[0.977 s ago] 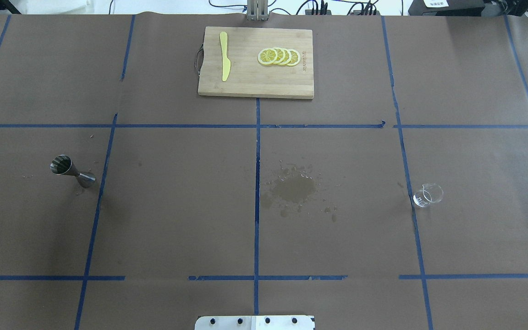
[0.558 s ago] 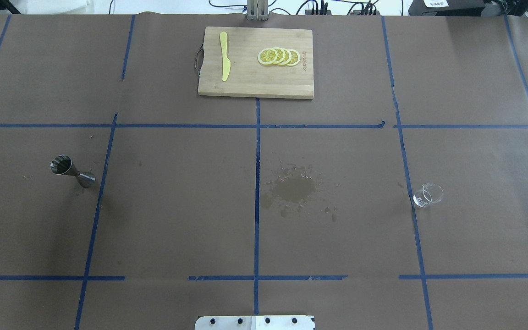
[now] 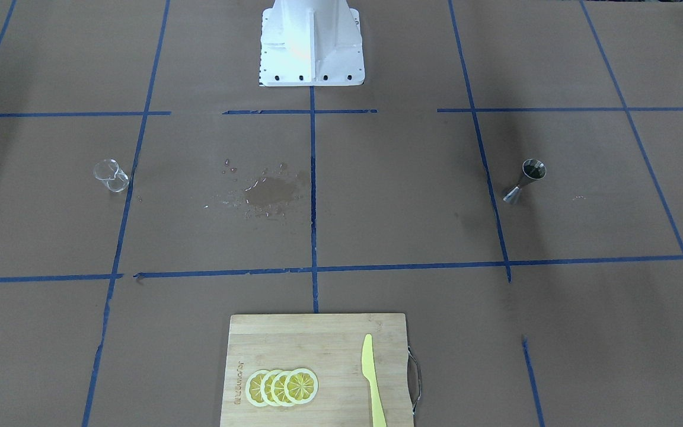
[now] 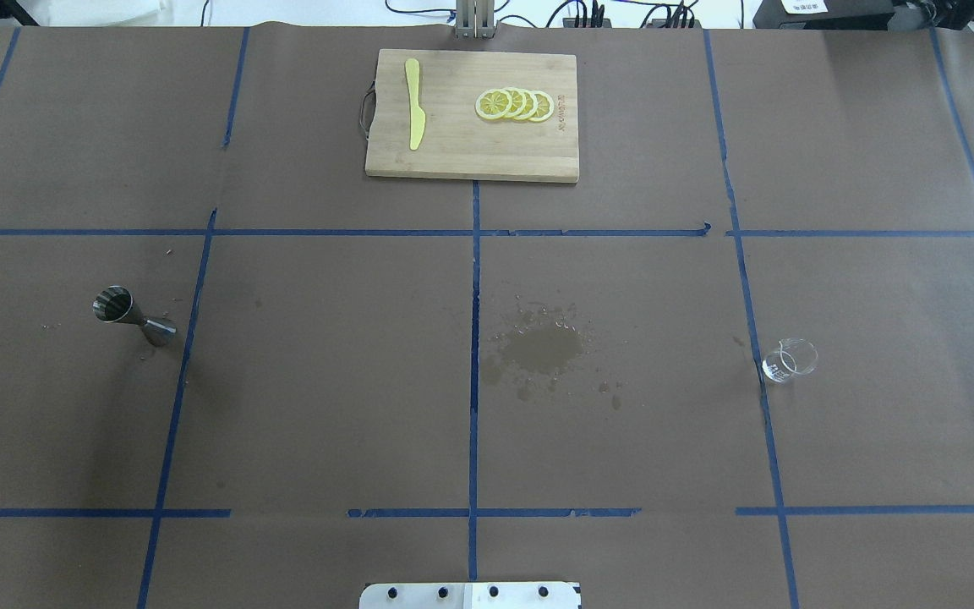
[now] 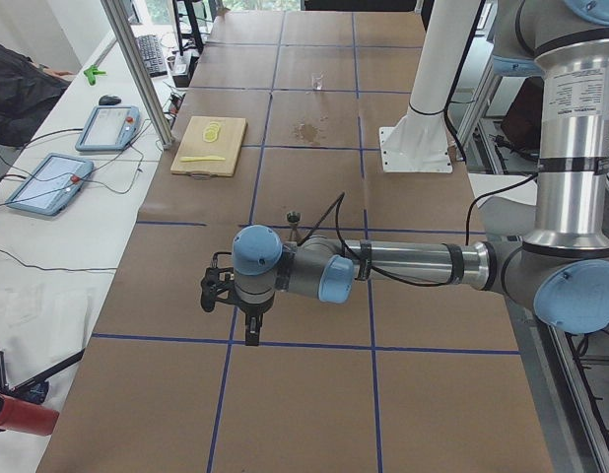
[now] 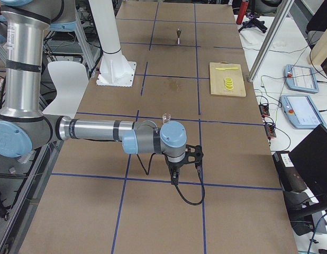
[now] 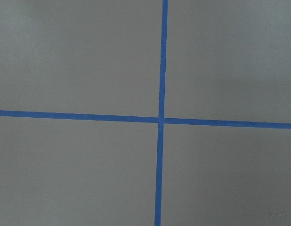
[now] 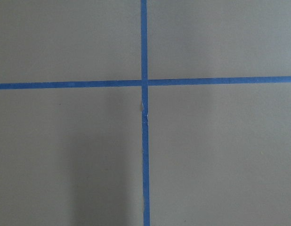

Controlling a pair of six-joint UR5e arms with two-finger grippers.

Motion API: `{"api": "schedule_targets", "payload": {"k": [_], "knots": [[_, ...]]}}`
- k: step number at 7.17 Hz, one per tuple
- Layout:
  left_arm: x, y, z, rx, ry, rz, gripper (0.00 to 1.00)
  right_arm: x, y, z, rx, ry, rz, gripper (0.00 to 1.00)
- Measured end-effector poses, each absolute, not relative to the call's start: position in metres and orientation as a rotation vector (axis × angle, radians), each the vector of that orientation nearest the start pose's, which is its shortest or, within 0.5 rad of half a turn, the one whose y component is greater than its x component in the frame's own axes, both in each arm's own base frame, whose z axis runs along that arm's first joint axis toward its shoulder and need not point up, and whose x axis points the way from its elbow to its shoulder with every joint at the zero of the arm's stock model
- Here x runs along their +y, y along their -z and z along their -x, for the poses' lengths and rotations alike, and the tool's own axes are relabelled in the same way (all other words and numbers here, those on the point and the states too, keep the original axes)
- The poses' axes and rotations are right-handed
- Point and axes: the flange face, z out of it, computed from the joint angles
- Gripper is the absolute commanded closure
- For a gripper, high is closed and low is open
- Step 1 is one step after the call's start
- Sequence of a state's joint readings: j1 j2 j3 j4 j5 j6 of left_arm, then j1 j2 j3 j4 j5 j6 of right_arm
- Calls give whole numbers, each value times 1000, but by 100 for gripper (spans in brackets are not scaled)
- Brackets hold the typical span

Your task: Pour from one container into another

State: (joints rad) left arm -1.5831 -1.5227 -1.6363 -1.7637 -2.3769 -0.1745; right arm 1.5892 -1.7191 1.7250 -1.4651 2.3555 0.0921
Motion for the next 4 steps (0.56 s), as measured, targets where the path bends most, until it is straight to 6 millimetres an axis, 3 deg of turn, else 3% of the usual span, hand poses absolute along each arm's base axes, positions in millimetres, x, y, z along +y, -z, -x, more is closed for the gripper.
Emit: {"api": "schedule_targets", "payload": {"k": [4], "knots": [[-484, -635, 56, 741, 58, -134, 0, -436, -638, -71, -788, -59, -81, 0]]}}
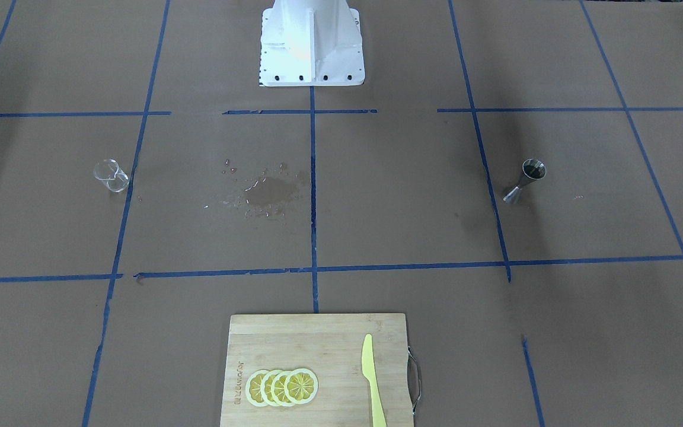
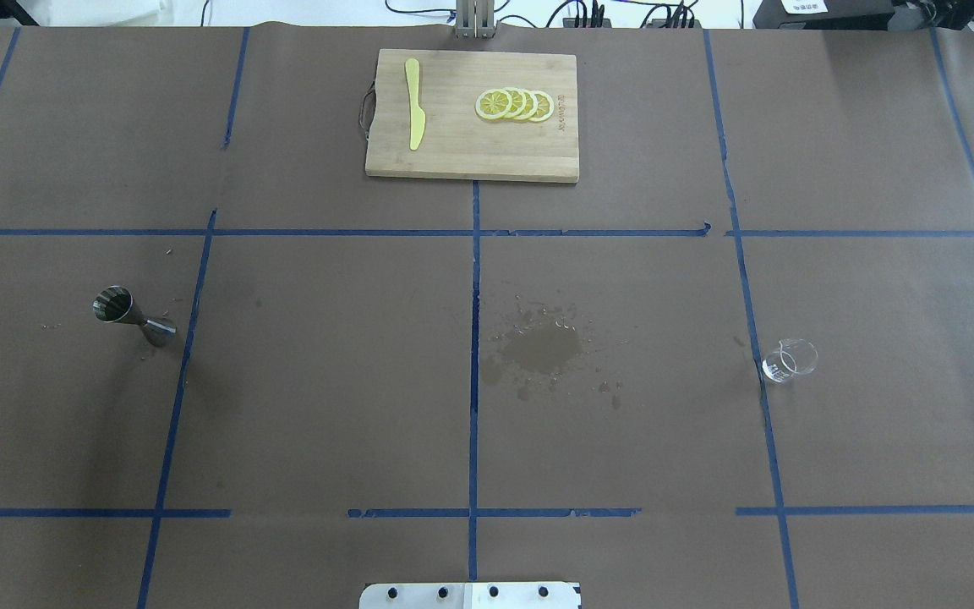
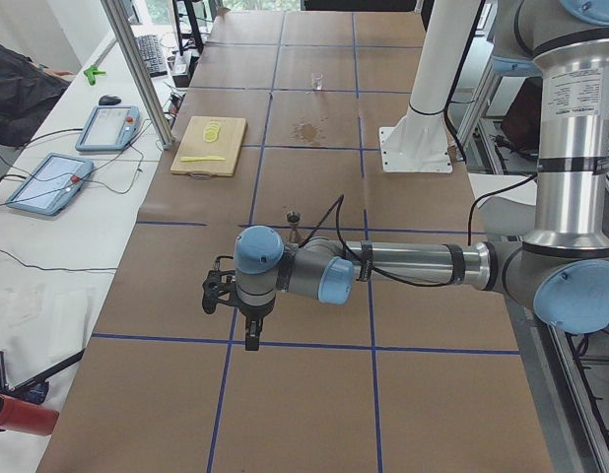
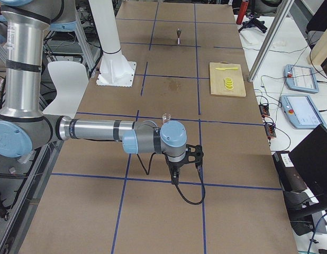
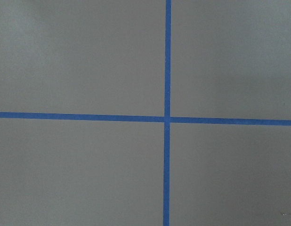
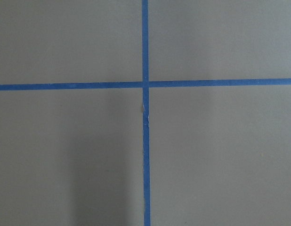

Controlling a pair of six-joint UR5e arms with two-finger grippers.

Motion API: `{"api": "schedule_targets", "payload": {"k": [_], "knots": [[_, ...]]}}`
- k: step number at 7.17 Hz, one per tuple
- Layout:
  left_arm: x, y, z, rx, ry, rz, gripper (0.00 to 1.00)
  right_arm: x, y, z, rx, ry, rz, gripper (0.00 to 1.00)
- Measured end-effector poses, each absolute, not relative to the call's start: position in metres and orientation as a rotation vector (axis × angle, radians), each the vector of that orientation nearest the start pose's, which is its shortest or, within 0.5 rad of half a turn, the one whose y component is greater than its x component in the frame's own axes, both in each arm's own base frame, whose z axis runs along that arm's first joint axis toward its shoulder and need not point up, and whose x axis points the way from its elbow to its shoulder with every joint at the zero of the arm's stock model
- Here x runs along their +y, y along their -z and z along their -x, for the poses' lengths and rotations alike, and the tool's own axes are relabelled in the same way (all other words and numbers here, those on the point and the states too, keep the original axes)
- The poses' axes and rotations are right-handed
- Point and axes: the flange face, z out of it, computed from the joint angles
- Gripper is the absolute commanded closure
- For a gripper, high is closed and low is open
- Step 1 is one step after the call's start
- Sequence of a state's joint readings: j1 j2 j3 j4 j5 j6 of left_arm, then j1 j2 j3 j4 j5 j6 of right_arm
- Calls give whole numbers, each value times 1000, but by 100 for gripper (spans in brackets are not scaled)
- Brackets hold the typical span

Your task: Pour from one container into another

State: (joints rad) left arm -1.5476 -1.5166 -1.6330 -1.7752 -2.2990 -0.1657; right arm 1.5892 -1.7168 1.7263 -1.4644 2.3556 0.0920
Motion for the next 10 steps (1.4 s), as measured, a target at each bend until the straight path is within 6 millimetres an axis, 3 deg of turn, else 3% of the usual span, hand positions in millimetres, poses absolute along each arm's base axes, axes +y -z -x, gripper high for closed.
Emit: {"api": "schedule_targets", "payload": {"k": [10], "knots": [[-476, -658, 42, 764, 43, -73, 0, -436, -638, -71, -790, -59, -81, 0]]}}
